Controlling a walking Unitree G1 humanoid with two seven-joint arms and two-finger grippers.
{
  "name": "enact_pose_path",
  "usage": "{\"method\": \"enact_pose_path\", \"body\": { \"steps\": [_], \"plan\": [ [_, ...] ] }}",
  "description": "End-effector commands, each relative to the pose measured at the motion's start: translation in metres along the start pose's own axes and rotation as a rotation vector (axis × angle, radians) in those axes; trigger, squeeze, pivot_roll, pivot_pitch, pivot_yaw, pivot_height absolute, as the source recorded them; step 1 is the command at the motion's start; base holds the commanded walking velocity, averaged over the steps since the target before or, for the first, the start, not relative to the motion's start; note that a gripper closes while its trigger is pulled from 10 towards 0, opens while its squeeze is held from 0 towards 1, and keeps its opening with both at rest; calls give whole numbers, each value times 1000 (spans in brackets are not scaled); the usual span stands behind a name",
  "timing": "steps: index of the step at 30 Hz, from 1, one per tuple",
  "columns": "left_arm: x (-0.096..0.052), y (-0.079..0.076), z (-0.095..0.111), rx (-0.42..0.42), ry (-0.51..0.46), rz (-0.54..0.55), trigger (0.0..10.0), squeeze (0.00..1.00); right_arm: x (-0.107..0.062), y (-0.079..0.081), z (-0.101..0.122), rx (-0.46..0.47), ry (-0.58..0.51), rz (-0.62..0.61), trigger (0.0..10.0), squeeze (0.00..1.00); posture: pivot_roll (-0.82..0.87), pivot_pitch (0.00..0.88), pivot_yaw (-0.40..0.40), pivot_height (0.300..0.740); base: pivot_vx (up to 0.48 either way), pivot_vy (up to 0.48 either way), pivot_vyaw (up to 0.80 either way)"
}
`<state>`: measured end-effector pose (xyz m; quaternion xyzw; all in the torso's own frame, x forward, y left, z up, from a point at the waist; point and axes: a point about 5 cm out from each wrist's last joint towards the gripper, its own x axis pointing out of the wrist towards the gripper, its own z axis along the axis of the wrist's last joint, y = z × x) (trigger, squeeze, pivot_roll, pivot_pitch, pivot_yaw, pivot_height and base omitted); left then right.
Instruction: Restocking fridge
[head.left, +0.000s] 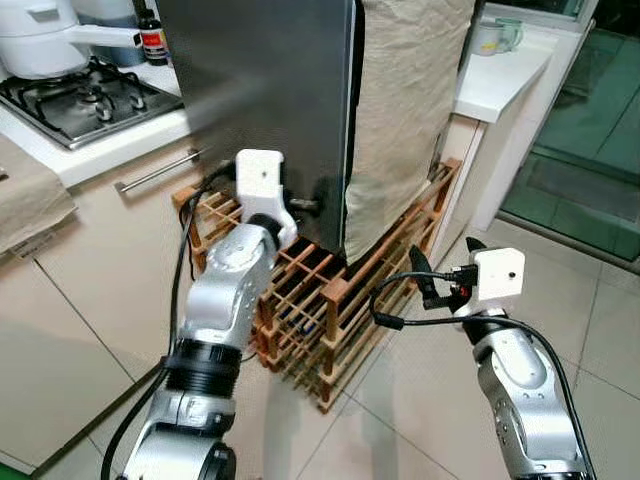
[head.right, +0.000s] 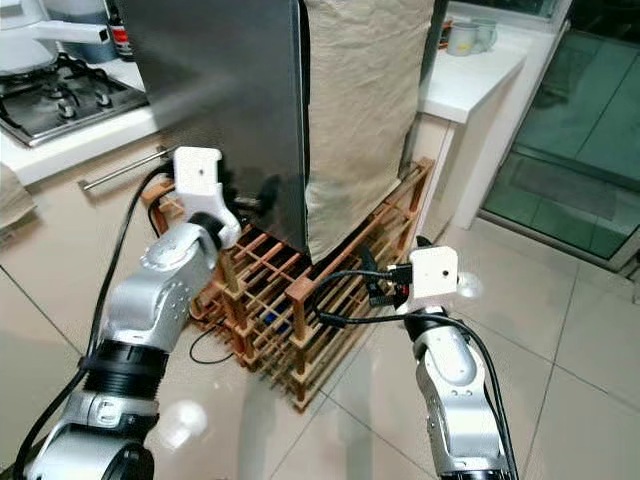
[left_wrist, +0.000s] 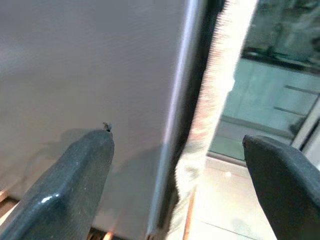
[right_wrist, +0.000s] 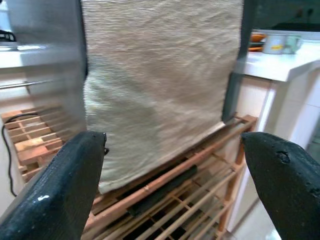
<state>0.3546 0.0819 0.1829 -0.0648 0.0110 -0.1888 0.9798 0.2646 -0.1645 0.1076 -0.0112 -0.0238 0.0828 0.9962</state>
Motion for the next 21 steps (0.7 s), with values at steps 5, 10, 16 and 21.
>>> {"method": "enact_pose_path", "body": {
  "steps": [5, 10, 16, 21],
  "plan": [
    [22, 4, 6, 10, -11, 19, 10000, 0, 3, 1, 2, 11, -8, 8, 10000, 0, -96, 0, 31, 740, 0, 0, 0],
    [35, -9, 1, -34, 36, -75, 10000, 0, 0, 4, 2, 26, -8, 48, 10000, 0, -105, 0, 29, 740, 0, 0, 0],
    [42, -5, 14, -45, -19, -71, 10000, 0, -8, -13, 2, 14, -3, 12, 10000, 0, -125, 0, 36, 740, 0, 0, 0],
    [44, -8, 13, -43, -33, -83, 10000, 0, -9, -11, 2, 13, -4, 12, 10000, 0, -125, 0, 37, 740, 0, 0, 0]
  ]
}}
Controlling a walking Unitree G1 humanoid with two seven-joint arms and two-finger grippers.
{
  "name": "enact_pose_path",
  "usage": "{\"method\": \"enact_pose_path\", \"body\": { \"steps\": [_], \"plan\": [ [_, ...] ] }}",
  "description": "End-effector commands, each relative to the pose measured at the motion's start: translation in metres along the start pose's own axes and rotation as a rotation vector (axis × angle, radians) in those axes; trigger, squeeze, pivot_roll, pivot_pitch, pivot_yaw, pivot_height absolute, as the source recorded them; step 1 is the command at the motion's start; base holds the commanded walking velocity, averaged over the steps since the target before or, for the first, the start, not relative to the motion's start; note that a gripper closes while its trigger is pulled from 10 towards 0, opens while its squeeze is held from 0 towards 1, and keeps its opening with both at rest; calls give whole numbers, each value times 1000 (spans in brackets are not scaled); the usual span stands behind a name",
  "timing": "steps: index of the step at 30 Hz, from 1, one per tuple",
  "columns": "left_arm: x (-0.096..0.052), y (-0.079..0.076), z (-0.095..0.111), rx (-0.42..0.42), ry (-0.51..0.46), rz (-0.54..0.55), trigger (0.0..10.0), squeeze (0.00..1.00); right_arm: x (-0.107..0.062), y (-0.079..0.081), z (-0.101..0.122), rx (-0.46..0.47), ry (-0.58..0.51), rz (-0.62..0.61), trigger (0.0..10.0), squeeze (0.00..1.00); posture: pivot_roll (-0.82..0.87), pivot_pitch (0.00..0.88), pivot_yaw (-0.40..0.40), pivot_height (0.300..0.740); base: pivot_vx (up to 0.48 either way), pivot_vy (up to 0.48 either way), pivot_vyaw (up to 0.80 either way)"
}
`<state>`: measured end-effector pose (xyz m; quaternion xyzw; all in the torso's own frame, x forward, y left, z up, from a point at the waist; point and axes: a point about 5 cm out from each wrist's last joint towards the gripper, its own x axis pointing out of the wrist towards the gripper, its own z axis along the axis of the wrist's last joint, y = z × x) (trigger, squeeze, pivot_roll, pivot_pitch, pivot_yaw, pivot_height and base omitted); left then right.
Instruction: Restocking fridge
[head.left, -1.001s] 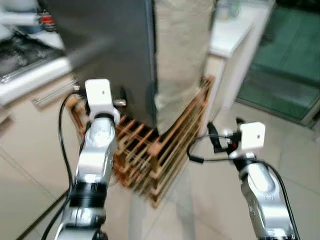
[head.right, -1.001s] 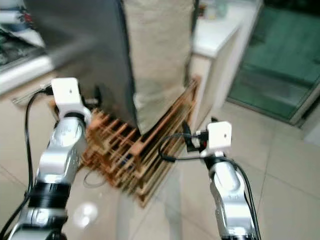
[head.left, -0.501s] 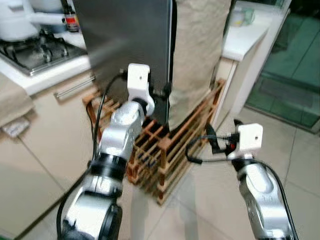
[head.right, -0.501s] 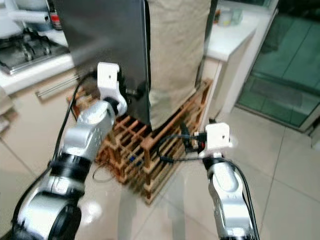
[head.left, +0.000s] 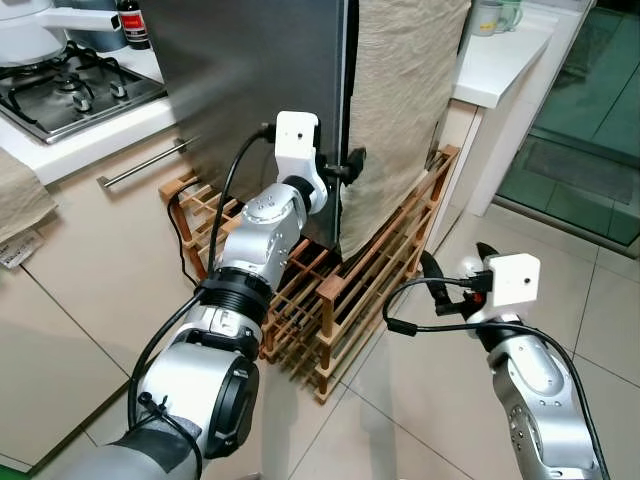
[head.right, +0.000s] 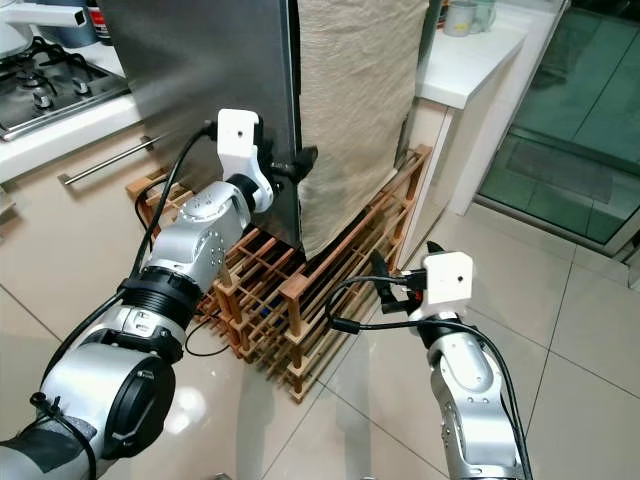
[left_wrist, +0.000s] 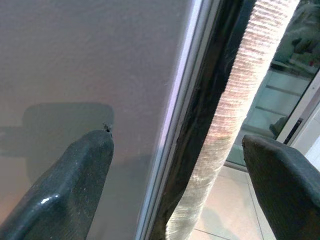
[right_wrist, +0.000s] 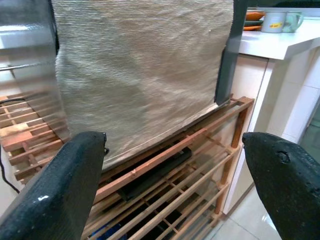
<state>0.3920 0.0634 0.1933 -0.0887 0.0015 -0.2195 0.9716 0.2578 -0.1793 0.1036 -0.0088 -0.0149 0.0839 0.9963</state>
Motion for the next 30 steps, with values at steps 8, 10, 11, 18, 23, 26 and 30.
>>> {"method": "enact_pose_path", "body": {
  "steps": [8, 10, 11, 18, 23, 26, 30],
  "plan": [
    [8, -18, 7, 0, -39, -89, 10000, 0, 1, 9, 5, 20, -22, 35, 10000, 0, -123, 0, 41, 740, 0, 0, 0],
    [8, -20, 7, 6, -44, -98, 10000, 0, 1, 9, 5, 20, -22, 36, 10000, 0, -124, 0, 42, 740, 0, 0, 0],
    [8, -22, 8, 8, -46, -108, 10000, 0, 1, 9, 5, 20, -22, 37, 10000, 0, -125, 0, 43, 740, 0, 0, 0],
    [9, -32, 3, 15, -34, -164, 10000, 0, 1, 10, 5, 17, -19, 40, 10000, 0, -128, 0, 44, 740, 0, 0, 0],
    [10, -27, 4, 24, -33, -131, 10000, 0, 0, 10, 4, 17, -17, 40, 10000, 0, -128, 0, 43, 740, 0, 0, 0],
    [12, -26, 3, 15, -33, -101, 10000, 0, 0, 11, 4, 16, -14, 43, 10000, 0, -130, 0, 44, 740, 0, 0, 0],
    [13, -27, 3, 7, -35, -100, 10000, 0, 0, 11, 4, 16, -15, 43, 10000, 0, -133, 0, 45, 740, 0, 0, 0]
  ]
}}
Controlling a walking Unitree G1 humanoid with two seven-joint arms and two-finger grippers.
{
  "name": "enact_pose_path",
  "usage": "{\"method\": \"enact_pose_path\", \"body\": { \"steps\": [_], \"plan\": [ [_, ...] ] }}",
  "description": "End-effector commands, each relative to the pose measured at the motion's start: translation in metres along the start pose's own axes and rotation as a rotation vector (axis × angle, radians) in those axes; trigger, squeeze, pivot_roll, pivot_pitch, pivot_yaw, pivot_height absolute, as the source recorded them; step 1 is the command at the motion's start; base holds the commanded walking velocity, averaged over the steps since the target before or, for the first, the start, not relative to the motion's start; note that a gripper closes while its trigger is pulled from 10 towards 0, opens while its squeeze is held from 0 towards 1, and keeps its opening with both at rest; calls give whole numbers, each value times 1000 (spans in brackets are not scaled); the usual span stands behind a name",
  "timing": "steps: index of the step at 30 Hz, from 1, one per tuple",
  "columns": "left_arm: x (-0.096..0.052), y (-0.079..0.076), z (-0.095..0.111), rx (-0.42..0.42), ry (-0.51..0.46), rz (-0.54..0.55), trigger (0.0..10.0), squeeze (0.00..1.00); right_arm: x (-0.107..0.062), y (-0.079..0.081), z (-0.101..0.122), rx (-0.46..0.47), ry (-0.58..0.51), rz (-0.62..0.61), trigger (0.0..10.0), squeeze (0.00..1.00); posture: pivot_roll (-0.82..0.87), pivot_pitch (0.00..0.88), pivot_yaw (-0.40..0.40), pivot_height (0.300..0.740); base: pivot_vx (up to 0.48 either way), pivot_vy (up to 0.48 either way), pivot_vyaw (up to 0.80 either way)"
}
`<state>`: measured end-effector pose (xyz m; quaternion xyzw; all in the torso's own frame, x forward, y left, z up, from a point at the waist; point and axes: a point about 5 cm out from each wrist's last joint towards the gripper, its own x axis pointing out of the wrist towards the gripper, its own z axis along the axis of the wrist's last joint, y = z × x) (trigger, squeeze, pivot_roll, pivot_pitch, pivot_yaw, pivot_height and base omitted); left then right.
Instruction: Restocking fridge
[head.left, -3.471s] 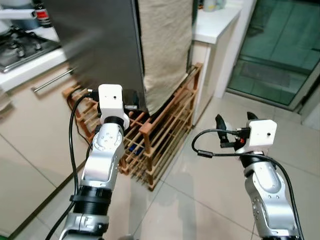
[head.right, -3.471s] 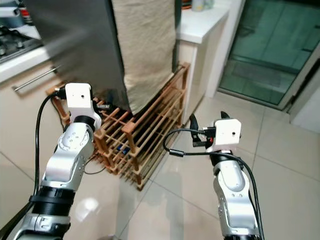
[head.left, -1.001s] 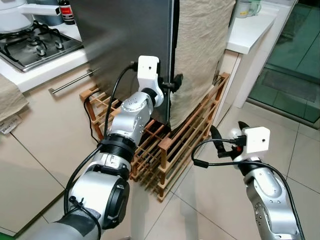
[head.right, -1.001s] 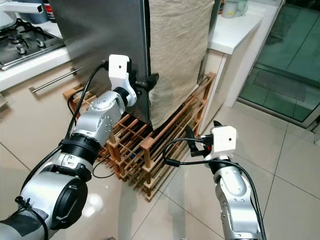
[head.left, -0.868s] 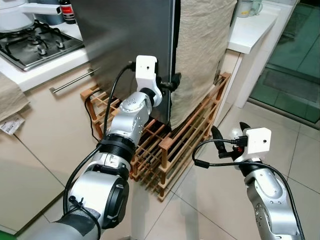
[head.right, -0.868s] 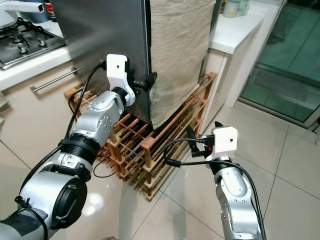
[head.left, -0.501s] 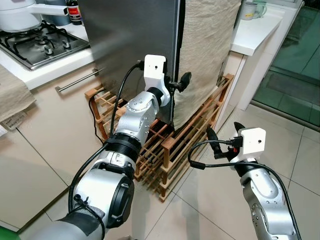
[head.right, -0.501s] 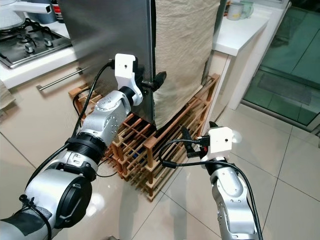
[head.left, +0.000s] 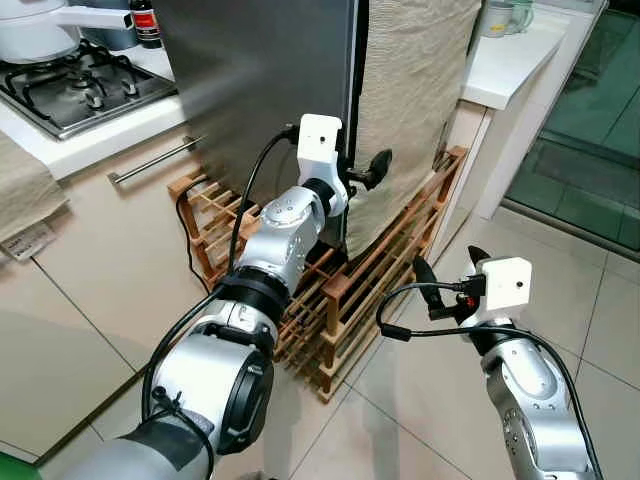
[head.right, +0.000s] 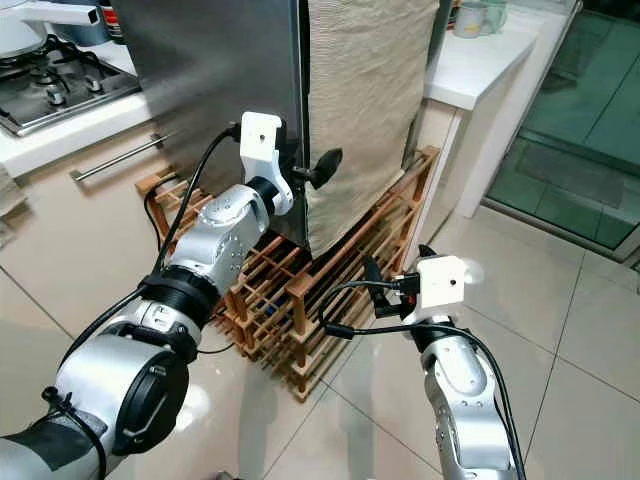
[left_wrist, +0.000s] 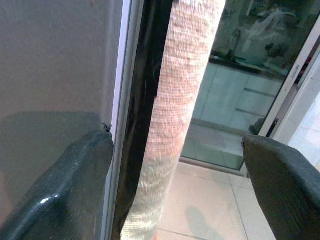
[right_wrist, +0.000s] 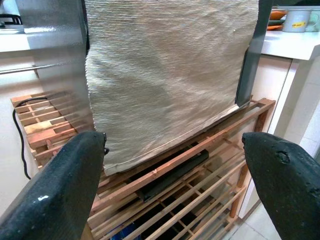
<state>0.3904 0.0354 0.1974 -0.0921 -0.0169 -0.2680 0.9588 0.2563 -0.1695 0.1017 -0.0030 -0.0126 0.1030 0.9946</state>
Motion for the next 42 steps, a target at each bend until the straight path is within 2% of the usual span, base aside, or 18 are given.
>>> {"method": "enact_pose_path", "body": {
  "steps": [1, 4, 9, 10, 12, 13, 14, 15, 17, 22, 25, 26, 28, 30, 31, 35, 39, 42],
  "plan": [
    [3, -2, 4, 7, -5, -2, 10000, 0, -1, 1, 6, 4, -18, 4, 10000, 0, -133, 0, 44, 740, 0, 0, 0],
    [2, -5, 3, 8, -15, -17, 10000, 0, -2, 1, 6, 2, -20, 1, 10000, 0, -137, 0, 50, 740, 0, 0, 0],
    [-17, 5, 5, 44, -84, -24, 10000, 0, -5, -3, 15, 1, -65, -38, 10000, 0, -130, 0, 58, 740, 0, 0, 0],
    [-17, 5, 5, 44, -84, -24, 10000, 0, -5, -3, 15, 1, -65, -38, 10000, 0, -130, 0, 58, 740, 0, 0, 0],
    [-43, 14, 0, 77, -115, 11, 10000, 0, -6, -3, 15, 1, -71, -52, 10000, 0, -115, 0, 59, 740, 0, 0, 0],
    [-51, 17, -1, 79, -130, 36, 10000, 0, -6, -3, 15, 2, -73, -55, 10000, 0, -106, 0, 57, 740, 0, 0, 0],
    [-51, 17, -1, 79, -130, 36, 10000, 0, -6, -3, 15, 2, -73, -55, 10000, 0, -106, 0, 57, 740, 0, 0, 0],
    [-66, 23, -3, 112, -161, 97, 10000, 0, -5, -3, 15, 6, -80, -68, 10000, 0, -90, 0, 53, 740, 0, 0, 0],
    [-71, 25, -4, 127, -172, 115, 10000, 0, -5, -4, 15, 8, -81, -73, 10000, 0, -87, 0, 52, 740, 0, 0, 0],
    [-106, 49, -18, 189, -154, 373, 10000, 0, -4, -8, 17, 3, -105, -138, 10000, 0, -71, 0, 47, 740, 0, 0, 0],
    [-130, 47, -24, 282, -135, 384, 10000, 0, -7, -13, 21, -8, -132, -199, 10000, 0, -68, 0, 48, 740, 0, 0, 0],
    [-130, 47, -24, 282, -135, 384, 10000, 0, -7, -13, 21, -8, -132, -199, 10000, 0, -68, 0, 48, 740, 0, 0, 0],
    [-149, 42, -23, 318, -151, 351, 10000, 0, -14, -16, 28, -16, -174, -250, 10000, 0, -63, 0, 49, 740, 0, 0, 0],
    [-160, 36, -21, 342, -166, 331, 10000, 0, -21, -16, 34, -46, -203, -270, 10000, 0, -55, 0, 47, 740, 0, 0, 0],
    [-163, 31, -20, 315, -169, 329, 10000, 0, -29, -13, 34, -55, -203, -269, 10000, 0, -53, 0, 46, 740, 0, 0, 0],
    [-159, 28, -20, 292, -164, 338, 10000, 0, -31, -13, 30, -57, -191, -271, 10000, 0, -55, 0, 46, 740, 0, 0, 0],
    [-153, 25, -16, 294, -179, 333, 10000, 0, -26, -10, 32, -57, -200, -255, 10000, 0, -59, 0, 48, 740, 0, 0, 0],
    [-147, 23, -8, 285, -207, 334, 10000, 0, -19, -3, 34, -67, -201, -187, 10000, 0, -68, 0, 52, 740, 0, 0, 0]
  ]
}}
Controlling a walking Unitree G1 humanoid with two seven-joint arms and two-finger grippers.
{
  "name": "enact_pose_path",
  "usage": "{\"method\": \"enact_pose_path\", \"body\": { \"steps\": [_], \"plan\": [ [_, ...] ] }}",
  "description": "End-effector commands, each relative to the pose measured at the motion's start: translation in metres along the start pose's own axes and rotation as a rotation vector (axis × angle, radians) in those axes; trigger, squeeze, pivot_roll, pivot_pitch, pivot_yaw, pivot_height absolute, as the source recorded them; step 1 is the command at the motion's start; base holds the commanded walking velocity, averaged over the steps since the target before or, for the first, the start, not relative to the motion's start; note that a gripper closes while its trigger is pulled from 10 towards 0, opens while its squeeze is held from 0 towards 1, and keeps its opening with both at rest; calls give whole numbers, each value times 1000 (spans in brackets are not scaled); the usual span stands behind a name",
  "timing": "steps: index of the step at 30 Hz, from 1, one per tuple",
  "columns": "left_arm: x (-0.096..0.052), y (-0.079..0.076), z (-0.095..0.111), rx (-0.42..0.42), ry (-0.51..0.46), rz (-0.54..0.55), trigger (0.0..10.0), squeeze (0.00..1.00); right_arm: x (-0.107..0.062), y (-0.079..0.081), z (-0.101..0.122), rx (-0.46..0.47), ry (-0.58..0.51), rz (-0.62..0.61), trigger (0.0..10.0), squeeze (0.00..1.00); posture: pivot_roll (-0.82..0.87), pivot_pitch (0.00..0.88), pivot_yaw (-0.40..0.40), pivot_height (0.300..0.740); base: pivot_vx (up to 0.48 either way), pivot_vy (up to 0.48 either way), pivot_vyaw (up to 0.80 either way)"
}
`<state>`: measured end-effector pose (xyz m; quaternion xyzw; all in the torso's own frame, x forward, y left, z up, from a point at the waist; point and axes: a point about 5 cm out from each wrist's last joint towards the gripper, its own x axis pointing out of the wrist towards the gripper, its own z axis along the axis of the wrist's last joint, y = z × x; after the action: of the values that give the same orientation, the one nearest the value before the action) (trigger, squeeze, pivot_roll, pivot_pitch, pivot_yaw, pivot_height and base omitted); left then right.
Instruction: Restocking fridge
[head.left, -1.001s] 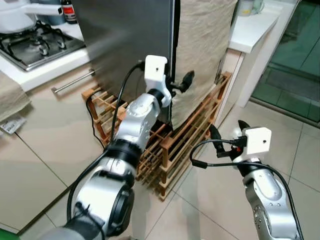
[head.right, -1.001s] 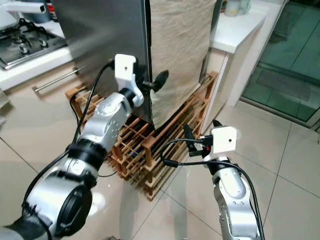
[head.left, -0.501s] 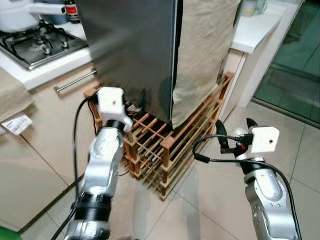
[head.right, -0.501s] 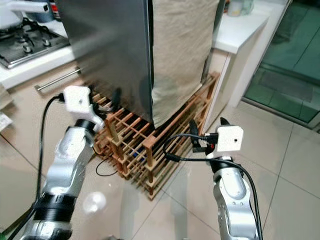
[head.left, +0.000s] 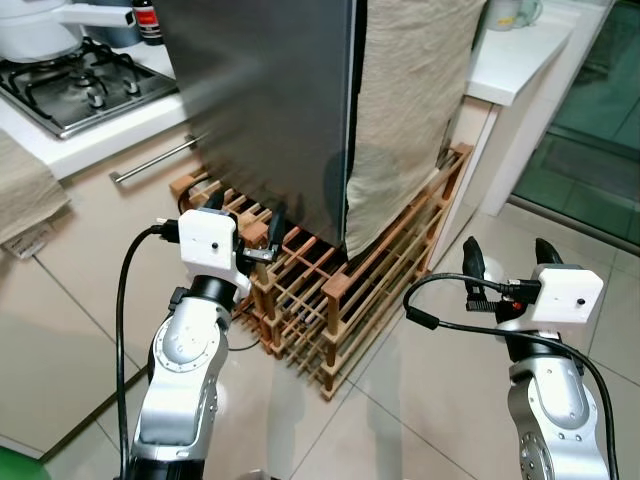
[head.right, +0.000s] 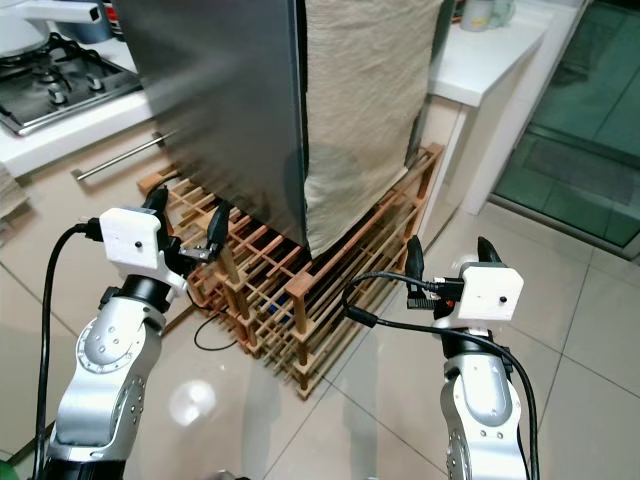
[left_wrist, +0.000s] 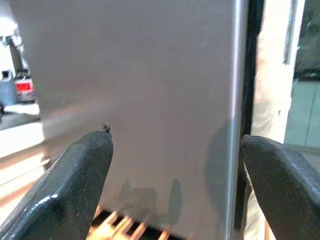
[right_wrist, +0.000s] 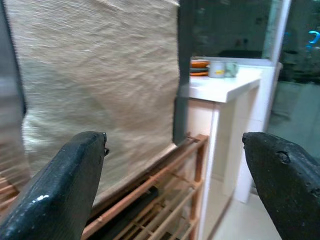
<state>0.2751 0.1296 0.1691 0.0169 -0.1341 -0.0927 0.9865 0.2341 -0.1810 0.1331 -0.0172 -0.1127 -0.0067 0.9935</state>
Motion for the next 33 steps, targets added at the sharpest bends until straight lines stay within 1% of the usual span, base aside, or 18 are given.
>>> {"method": "enact_pose_path", "body": {
  "steps": [1, 3, 5, 6, 7, 9, 10, 11, 16, 20, 22, 24, 27, 29, 32, 33],
  "plan": [
    [5, -1, 5, -2, -9, 11, 10000, 0, 5, 7, 1, -5, -3, 55, 10000, 0, -70, 0, 53, 740, 0, 0, 0],
    [9, -2, 4, -12, -2, 21, 10000, 0, 7, 8, 0, -5, 4, 63, 10000, 0, -74, 0, 52, 740, 0, 0, 0],
    [10, -2, 4, -18, 4, 26, 10000, 0, 8, 8, -1, -6, 8, 60, 10000, 0, -74, 0, 52, 740, 0, 0, 0],
    [11, -2, 3, -14, 10, 24, 10000, 0, 10, 8, 0, -3, 5, 59, 10000, 0, -77, 0, 53, 740, 0, 0, 0],
    [12, -2, 2, 7, 14, 14, 10000, 0, 11, 7, 0, -9, 4, 62, 10000, 0, -79, 0, 52, 740, 0, 0, 0],
    [19, 2, -1, 21, 36, 22, 10000, 0, 14, 6, 1, -12, -1, 67, 10000, 0, -77, 0, 47, 740, 0, -454, 669],
    [19, 2, -1, 21, 36, 22, 10000, 0, 14, 6, 1, -12, -1, 67, 10000, 0, -77, 0, 47, 740, 0, -480, 706],
    [25, 6, -4, 8, 58, 43, 10000, 0, 16, 6, 0, -13, 3, 68, 10000, 0, -78, 0, 46, 740, 0, -454, 631],
    [31, 3, -10, -9, 97, 75, 10000, 0, 19, 7, -1, -15, 10, 78, 10000, 0, -87, 0, 49, 740, 0, -445, 589],
    [33, 0, -11, -14, 103, 73, 10000, 0, 20, 7, -1, -12, 14, 77, 10000, 0, -90, 0, 49, 740, 0, -430, 539],
    [36, -1, -13, -15, 108, 75, 10000, 0, 20, 6, -2, -12, 19, 75, 10000, 0, -91, 0, 50, 740, 0, -428, 513],
    [42, 1, -18, 1, 141, 84, 10000, 0, 21, 6, -5, -10, 38, 70, 10000, 0, -91, 0, 51, 740, 291, -379, 509],
    [44, 2, -23, -3, 169, 99, 10000, 0, 21, 6, -8, 0, 55, 64, 10000, 0, -91, 0, 52, 740, 205, -245, 342],
    [45, 1, -23, 11, 172, 88, 10000, 0, 22, 6, -9, 2, 56, 66, 10000, 0, -93, 0, 54, 740, 0, 0, 0],
    [45, 1, -22, 11, 160, 86, 10000, 0, 22, 6, -9, 2, 57, 66, 10000, 0, -93, 0, 54, 740, 0, 0, 0],
    [45, -1, -19, 5, 134, 73, 10000, 0, 21, 6, -9, 2, 61, 69, 10000, 0, -91, 0, 55, 740, 0, 0, 0]
  ]
}}
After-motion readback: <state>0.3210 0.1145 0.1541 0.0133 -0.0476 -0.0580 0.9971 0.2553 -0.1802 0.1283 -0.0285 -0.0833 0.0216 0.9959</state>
